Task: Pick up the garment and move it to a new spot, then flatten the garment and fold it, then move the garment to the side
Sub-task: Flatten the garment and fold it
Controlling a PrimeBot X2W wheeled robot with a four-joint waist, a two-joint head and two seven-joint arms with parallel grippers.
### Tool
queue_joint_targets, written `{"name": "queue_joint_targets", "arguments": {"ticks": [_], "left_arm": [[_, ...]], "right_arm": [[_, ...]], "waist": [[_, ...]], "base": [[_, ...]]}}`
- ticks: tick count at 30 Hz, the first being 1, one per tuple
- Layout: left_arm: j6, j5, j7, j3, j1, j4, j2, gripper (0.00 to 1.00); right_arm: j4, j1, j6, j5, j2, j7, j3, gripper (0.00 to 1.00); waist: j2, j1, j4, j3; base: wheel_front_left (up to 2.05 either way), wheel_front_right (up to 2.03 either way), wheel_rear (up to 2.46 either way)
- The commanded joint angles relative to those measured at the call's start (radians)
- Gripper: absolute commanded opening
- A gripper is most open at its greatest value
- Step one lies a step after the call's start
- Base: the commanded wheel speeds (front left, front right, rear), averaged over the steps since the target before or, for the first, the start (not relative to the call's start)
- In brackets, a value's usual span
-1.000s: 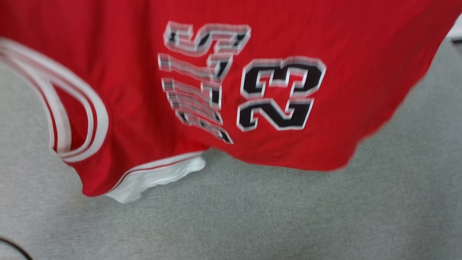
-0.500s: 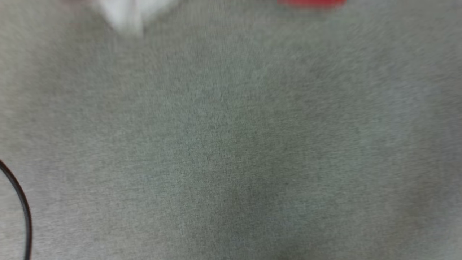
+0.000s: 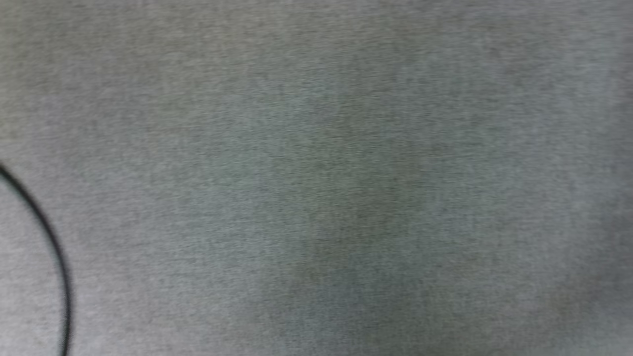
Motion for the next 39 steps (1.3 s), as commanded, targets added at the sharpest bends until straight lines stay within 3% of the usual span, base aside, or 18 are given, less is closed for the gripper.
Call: {"name": "queue_joint_targets", "arguments": {"ticks": [1, 6, 12, 21, 28, 35, 39], "left_arm": [[-0.003, -0.008, -0.015, -0.004, 0.034, 0.013, -0.008, 0.0], [-0.019, -0.053, -0.078, -0.007, 0.227, 0.049, -0.061, 0.0], [-0.03, -0.071, -0.095, -0.027, 0.576, 0.0, -0.098, 0.0], [-0.03, -0.078, -0.096, -0.081, 1.173, -0.175, -0.074, 0.0], [0.042, -0.091, -0.051, -0.099, 1.52, -0.383, 0.004, 0.0], [0.111, -0.123, 0.079, -0.133, 1.808, -0.61, 0.106, 0.0], [0.159, -0.145, 0.113, -0.145, 1.943, -0.727, 0.125, 0.0]], "right_arm": [[0.018, 0.016, -0.001, 0.0, 0.0, -0.019, 0.0, 0.0], [0.131, 0.116, -0.001, 0.009, 0.006, -0.098, 0.061, 0.0], [0.218, 0.321, -0.001, 0.075, 0.005, -0.147, 0.135, 0.0], [0.232, 0.694, -0.001, 0.259, -0.021, -0.18, 0.239, 0.0], [0.18, 0.927, -0.001, 0.367, -0.076, -0.158, 0.304, 0.0], [0.114, 1.11, -0.001, 0.465, -0.149, -0.142, 0.292, 0.0], [0.052, 1.217, -0.001, 0.496, -0.194, -0.112, 0.304, 0.0]], "waist": [[0.0, -0.0002, 0.018, 0.008], [0.0, -0.0002, 0.054, -0.037], [0.0, -0.0002, 0.082, -0.159], [0.0, -0.0002, 0.107, -0.396], [0.0, -0.0002, 0.119, -0.524], [0.0, -0.0002, 0.118, -0.62], [0.0, -0.0002, 0.116, -0.657]], "base": [[0.0, 0.0, 0.0], [0.0, 0.0, 0.0], [0.0, 0.0, 0.0], [0.0, 0.0, 0.0], [0.0, 0.0, 0.0], [0.0, 0.0, 0.0], [0.0, 0.0, 0.0]]}}
